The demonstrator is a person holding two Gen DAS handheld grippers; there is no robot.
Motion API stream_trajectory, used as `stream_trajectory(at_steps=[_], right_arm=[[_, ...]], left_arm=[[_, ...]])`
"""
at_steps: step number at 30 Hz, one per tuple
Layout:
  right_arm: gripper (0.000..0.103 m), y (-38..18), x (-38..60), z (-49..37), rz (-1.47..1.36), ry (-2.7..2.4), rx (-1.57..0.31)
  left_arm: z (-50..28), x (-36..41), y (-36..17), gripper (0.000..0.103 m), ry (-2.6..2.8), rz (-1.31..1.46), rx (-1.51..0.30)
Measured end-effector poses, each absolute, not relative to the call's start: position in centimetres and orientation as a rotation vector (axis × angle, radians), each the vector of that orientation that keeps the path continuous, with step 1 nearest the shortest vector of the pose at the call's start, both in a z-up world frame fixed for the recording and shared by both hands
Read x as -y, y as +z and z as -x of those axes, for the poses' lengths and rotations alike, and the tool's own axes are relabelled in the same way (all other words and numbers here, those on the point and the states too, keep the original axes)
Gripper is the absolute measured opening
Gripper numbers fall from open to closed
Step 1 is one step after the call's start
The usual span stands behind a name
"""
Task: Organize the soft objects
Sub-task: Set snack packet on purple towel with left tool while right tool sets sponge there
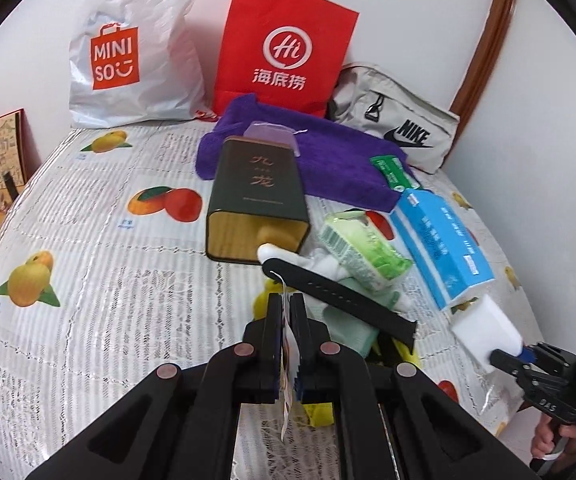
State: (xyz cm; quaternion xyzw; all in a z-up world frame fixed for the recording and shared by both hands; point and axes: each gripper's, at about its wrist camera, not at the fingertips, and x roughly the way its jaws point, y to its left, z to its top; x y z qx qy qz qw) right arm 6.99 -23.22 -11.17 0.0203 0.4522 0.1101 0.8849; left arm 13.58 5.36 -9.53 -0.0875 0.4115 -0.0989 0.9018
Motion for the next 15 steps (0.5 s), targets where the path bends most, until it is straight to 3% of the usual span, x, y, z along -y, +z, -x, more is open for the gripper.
stream_trajectory(at_steps=[15], right_arm=[[0.031,-4.9,24.9,-10.6,-0.056,0.218,-0.828]], left_arm=[[-17.6,-5.1,-5.8,0.005,-0.192,0.189,-0.838]])
